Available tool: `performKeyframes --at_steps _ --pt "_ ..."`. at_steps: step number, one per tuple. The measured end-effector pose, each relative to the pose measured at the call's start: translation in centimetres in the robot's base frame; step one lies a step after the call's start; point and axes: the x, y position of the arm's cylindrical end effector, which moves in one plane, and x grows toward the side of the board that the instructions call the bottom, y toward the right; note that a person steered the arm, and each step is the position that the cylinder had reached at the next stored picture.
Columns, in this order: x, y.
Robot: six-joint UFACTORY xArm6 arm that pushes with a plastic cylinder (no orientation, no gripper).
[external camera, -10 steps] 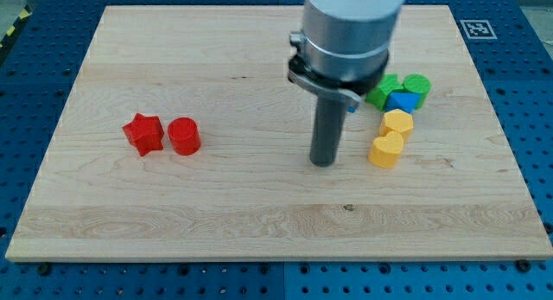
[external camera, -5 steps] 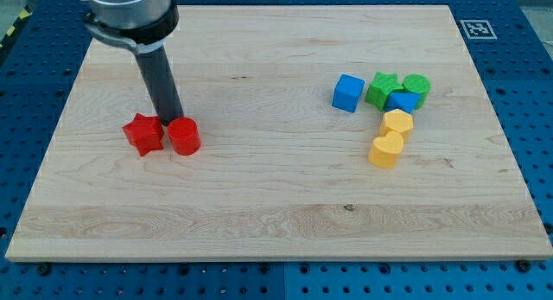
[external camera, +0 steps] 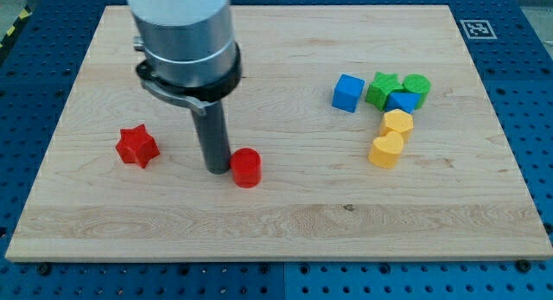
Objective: Push the red circle to the group of blocks
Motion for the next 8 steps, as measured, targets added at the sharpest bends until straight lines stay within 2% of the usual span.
performKeyframes --at_steps 3,5,8 --pt "2.5 2.6" --pt "1.5 6.0" --pt "-0.4 8.3"
